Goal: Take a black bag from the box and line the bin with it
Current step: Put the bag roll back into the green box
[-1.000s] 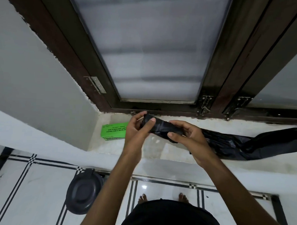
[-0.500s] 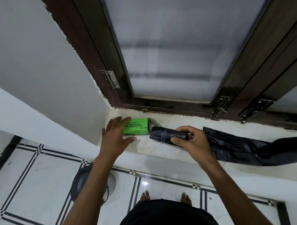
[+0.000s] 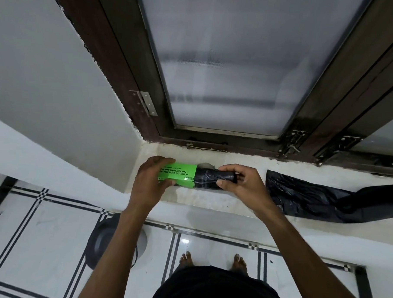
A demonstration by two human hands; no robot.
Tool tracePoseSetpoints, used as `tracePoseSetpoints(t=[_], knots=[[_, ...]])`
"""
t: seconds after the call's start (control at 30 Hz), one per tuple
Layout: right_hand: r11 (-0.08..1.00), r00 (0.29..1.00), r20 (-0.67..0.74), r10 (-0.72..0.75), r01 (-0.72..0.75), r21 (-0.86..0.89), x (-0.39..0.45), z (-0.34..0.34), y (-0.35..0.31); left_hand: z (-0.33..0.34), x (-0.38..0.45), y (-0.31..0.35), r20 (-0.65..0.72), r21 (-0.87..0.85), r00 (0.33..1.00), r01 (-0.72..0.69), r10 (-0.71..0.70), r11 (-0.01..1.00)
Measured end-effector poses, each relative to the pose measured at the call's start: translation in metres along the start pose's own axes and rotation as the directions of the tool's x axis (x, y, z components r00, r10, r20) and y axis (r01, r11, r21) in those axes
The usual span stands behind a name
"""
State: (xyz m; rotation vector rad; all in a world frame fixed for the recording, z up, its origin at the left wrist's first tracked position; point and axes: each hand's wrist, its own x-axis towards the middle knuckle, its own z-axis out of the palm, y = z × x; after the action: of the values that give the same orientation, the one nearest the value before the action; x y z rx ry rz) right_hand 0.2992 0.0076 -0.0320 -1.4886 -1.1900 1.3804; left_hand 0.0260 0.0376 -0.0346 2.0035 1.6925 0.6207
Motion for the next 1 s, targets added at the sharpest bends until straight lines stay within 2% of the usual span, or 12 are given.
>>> tracePoseSetpoints(t=[0.07, 0.17, 0.3, 0.37, 0.47, 0.53, 0.63, 0.7, 0.77, 0.87, 1.0], knots=[[0.998, 1.0, -0.017, -0.002, 0.003, 0.07, -0.002, 0.003, 0.0, 0.001, -0.001, 0.008, 0.009, -0.031, 1.0, -0.009, 0.009, 0.999], [0.979, 0.99, -0.138, 0.035, -0.007, 0.204, 0.002, 0.022, -0.001, 0.01, 0.001, 0.025, 0.039, -0.022, 0.998, -0.041, 0.041, 0.999], [0.963, 0.96, -0.281, 0.017, 0.06, 0.262, 0.013, 0.051, -0.002, 0.013, 0.0, 0.029, -0.04, -0.042, 0.998, 0.041, -0.043, 0.998], [0.958, 0.972, -0.237, -0.007, 0.074, 0.277, 0.014, 0.057, -0.008, 0.008, 0.001, 0.026, -0.04, -0.033, 0.998, 0.049, -0.05, 0.998], [0.978, 0.993, -0.115, -0.024, 0.047, 0.201, 0.012, 0.06, -0.009, 0.003, 0.005, 0.022, -0.021, -0.014, 0.999, 0.048, -0.048, 0.999], [0.993, 0.967, -0.247, -0.058, 0.082, 0.087, 0.012, 0.058, -0.006, 0.003, 0.005, 0.02, 0.0, -0.011, 0.999, 0.049, -0.049, 0.999], [0.986, 0.884, -0.438, -0.161, 0.127, -0.106, 0.013, 0.051, -0.004, 0.005, 0.003, 0.019, -0.005, 0.005, 0.999, 0.038, -0.038, 0.999], [0.977, 0.887, -0.423, -0.184, 0.121, -0.174, 0.018, 0.048, -0.004, 0.004, 0.002, 0.019, -0.013, 0.011, 0.999, 0.037, -0.036, 0.999], [0.971, 0.923, -0.338, -0.182, 0.115, -0.209, 0.021, 0.046, -0.003, 0.005, 0.003, 0.02, -0.017, 0.013, 0.999, 0.037, -0.037, 0.999], [0.983, 0.965, -0.236, -0.118, 0.079, -0.168, 0.024, 0.047, -0.001, 0.005, 0.004, 0.021, -0.021, 0.037, 0.999, 0.04, -0.039, 0.999], [0.992, 0.982, -0.168, -0.09, 0.073, -0.105, 0.024, 0.052, 0.003, 0.007, 0.004, 0.022, -0.035, 0.048, 0.998, 0.046, -0.045, 0.998]])
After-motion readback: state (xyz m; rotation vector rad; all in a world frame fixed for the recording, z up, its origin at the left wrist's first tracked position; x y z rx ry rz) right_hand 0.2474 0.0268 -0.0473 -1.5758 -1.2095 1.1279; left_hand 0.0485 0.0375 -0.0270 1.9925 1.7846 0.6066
